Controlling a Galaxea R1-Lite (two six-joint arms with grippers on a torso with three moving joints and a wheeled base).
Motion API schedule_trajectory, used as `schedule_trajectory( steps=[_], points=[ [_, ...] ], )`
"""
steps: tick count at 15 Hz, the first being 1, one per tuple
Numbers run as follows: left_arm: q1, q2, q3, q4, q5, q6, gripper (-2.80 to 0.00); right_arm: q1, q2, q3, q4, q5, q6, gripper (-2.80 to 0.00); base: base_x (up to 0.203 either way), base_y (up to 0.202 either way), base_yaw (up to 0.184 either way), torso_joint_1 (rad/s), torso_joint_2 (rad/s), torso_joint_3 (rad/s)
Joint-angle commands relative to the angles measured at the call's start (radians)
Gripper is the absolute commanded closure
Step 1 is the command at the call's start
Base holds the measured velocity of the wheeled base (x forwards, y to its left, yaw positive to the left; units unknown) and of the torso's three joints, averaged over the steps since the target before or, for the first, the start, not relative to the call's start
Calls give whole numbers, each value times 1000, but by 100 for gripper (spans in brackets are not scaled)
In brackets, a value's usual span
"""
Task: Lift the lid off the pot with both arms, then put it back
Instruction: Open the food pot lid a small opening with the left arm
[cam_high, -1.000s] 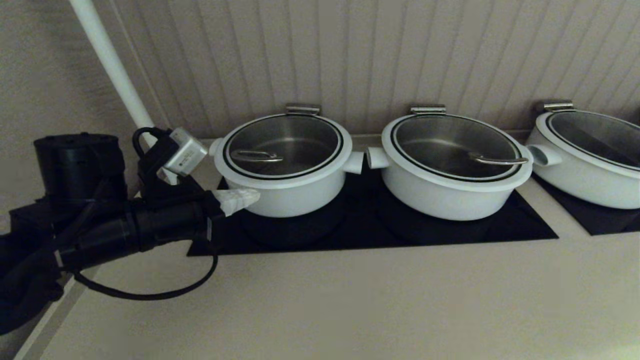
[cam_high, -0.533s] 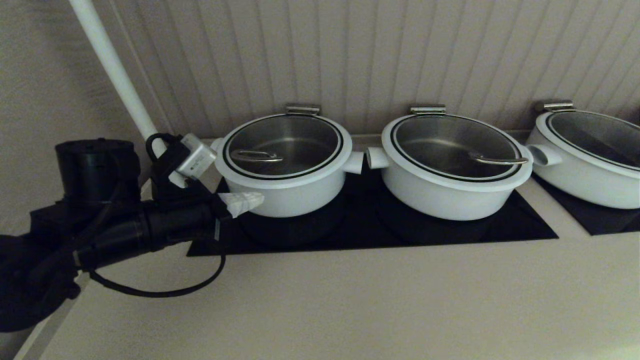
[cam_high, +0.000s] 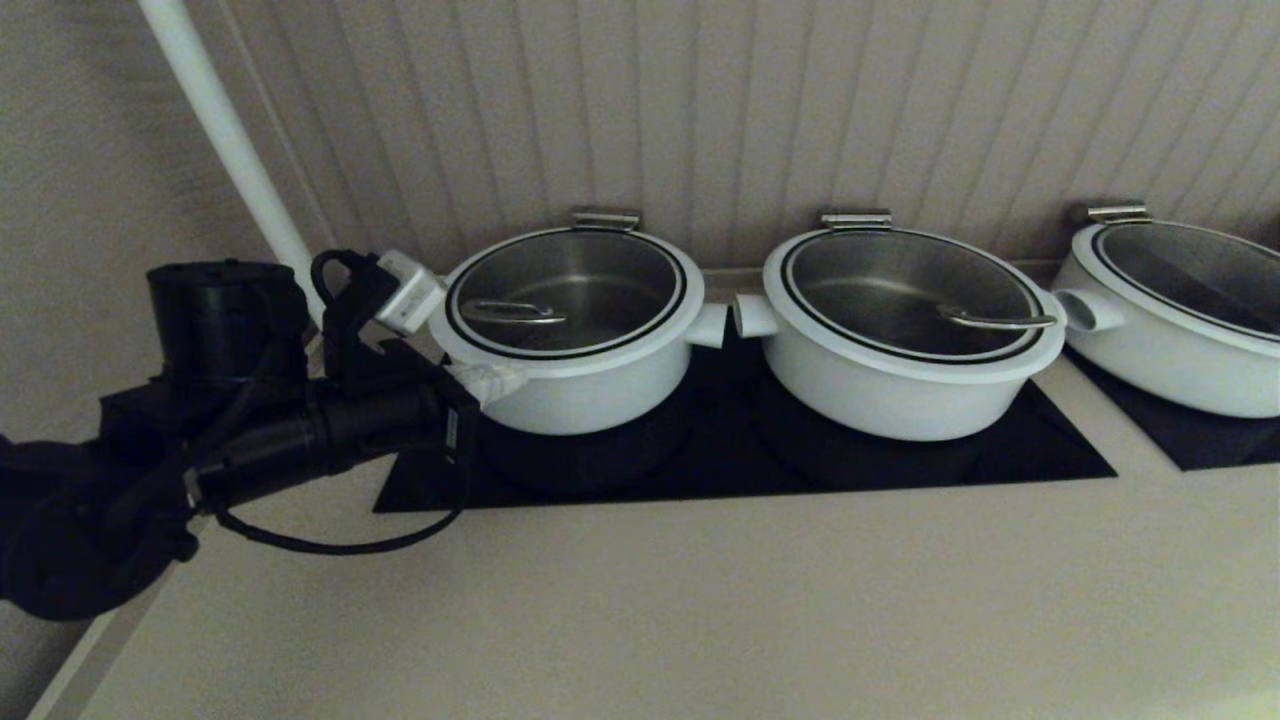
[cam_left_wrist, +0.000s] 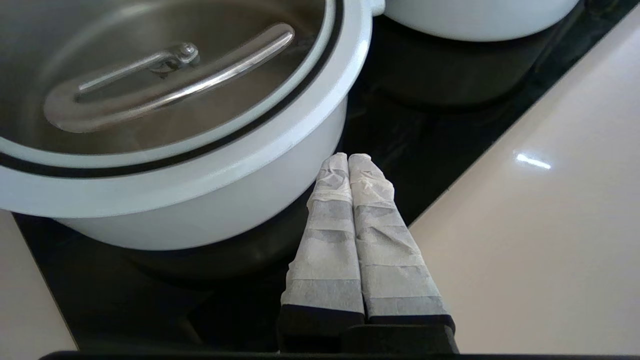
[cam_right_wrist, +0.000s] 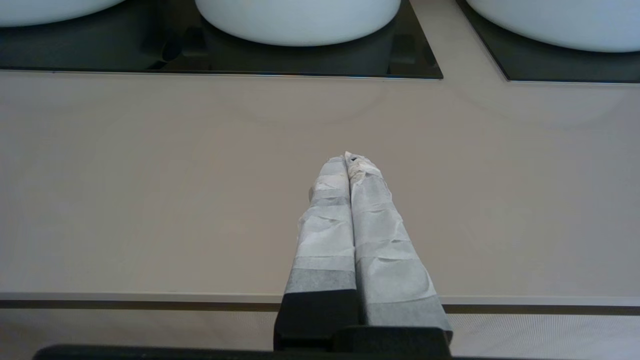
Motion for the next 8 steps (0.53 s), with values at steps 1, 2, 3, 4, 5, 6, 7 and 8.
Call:
schedule_trajectory(
  steps=[1,2,3,4,5,6,7,8],
  points=[
    [4,23,-21,-5,-2,1,0,0,2,0,0,1,-1,0,0,0,0,0,0,0],
    [4,27,-29,-5,-2,1,0,0,2,0,0,1,-1,0,0,0,0,0,0,0],
    [6,32,-37,-5,-2,1,0,0,2,0,0,1,-1,0,0,0,0,0,0,0],
    [6,37,-42,-5,-1,1,0,0,2,0,0,1,-1,0,0,0,0,0,0,0],
    [11,40,-46,-4,-1,1,0,0,2,0,0,1,-1,0,0,0,0,0,0,0],
    [22,46,-49,-5,-1,1,0,0,2,0,0,1,-1,0,0,0,0,0,0,0],
    [29,48,-52,-5,-1,1,0,0,2,0,0,1,-1,0,0,0,0,0,0,0],
    [32,48,-54,-5,-1,1,0,0,2,0,0,1,-1,0,0,0,0,0,0,0]
  ],
)
